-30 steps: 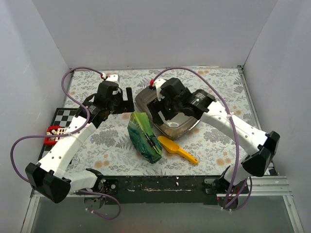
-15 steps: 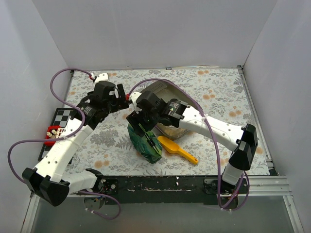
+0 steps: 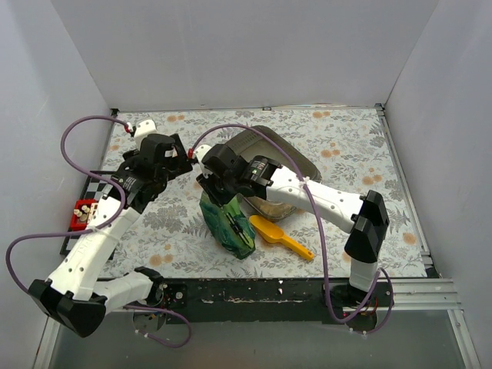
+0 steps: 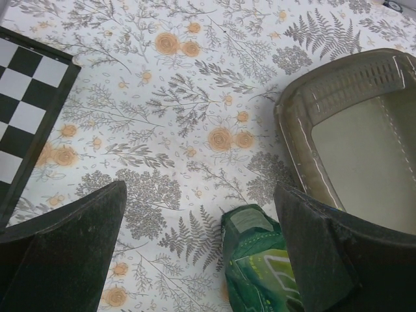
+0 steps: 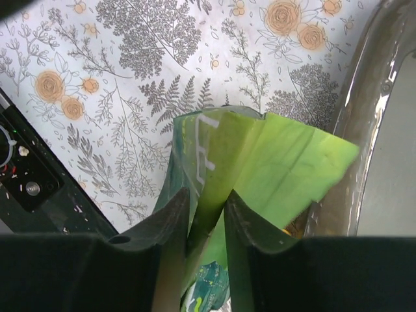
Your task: Fill the litter box with clean litter
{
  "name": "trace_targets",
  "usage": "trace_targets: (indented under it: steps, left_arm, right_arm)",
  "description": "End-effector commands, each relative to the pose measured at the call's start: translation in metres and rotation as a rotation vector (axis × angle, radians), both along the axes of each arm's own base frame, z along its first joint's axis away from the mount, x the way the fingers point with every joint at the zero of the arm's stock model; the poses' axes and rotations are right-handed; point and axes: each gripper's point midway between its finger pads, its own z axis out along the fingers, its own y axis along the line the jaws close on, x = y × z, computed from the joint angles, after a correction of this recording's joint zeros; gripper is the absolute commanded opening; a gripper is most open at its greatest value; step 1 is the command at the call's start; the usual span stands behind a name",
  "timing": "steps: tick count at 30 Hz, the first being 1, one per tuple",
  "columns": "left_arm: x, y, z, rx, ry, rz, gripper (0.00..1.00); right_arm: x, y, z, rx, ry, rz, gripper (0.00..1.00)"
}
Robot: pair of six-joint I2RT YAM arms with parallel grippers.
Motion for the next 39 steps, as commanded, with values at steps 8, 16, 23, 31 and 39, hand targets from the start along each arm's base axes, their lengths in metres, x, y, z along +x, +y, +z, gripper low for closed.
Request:
trace_targets:
  steps: [8, 16, 23, 31, 39]
  left_arm:
    - [-0.015, 0.013, 0.042, -0.067, -0.144, 0.057, 0.98]
    - [-0.019, 0.019, 0.069, -0.095, -0.213, 0.075, 0.98]
    - [-0.021, 0.022, 0.068, -0.079, -0.223, 0.077, 0.98]
    - [-0.020, 0.012, 0.049, -0.081, -0.193, 0.019, 0.98]
    - [-0.014, -0.006, 0.027, -0.056, -0.128, -0.082, 0.98]
  right_arm:
    - [0.025, 0.002, -0.018, -0.102, -0.074, -0.012, 0.01]
    - [0.051, 0.036, 0.012, 0.004, -0.162, 0.154, 0.01]
    - [0.056, 0.052, 0.016, 0.083, -0.111, 0.261, 0.01]
    - [0.050, 0.011, 0.044, 0.063, -0.157, 0.163, 0.48]
    - [0.011, -0.060, 0.045, 0.022, -0.118, 0.089, 0.56]
